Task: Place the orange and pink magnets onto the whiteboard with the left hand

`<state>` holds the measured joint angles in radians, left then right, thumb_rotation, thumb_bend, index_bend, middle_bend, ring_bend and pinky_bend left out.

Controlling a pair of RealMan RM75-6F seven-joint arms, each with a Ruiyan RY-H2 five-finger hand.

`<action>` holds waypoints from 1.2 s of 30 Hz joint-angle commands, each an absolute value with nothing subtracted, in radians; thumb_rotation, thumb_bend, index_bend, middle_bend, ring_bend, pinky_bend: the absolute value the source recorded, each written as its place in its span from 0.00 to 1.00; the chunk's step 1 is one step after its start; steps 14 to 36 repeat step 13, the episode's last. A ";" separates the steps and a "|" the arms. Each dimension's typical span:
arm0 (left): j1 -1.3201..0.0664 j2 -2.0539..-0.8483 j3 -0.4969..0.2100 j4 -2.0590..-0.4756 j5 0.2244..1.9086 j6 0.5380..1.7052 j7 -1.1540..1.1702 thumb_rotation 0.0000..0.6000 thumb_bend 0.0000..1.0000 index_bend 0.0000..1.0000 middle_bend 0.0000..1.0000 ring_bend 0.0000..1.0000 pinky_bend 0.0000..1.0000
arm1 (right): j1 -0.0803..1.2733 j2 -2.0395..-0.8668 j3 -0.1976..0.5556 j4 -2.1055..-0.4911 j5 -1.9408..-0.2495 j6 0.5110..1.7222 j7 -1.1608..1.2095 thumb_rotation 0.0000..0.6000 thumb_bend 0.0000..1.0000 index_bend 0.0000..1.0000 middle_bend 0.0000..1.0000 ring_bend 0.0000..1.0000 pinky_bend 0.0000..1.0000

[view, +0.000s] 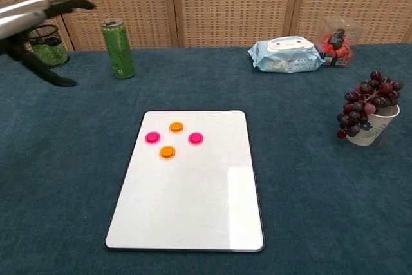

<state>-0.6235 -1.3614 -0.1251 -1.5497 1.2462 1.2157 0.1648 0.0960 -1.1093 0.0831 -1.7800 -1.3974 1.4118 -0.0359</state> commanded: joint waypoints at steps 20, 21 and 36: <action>-0.295 -1.319 -0.017 -1.348 1.260 1.455 -0.143 1.00 0.05 0.00 0.00 0.00 0.00 | 0.088 -1.143 0.090 -1.750 -1.431 1.468 -0.081 1.00 0.00 0.00 0.00 0.00 0.00; -0.295 -1.319 -0.017 -1.348 1.260 1.455 -0.143 1.00 0.05 0.00 0.00 0.00 0.00 | 0.088 -1.143 0.090 -1.750 -1.431 1.468 -0.081 1.00 0.00 0.00 0.00 0.00 0.00; -0.295 -1.319 -0.017 -1.348 1.260 1.455 -0.143 1.00 0.05 0.00 0.00 0.00 0.00 | 0.088 -1.143 0.090 -1.750 -1.431 1.468 -0.081 1.00 0.00 0.00 0.00 0.00 0.00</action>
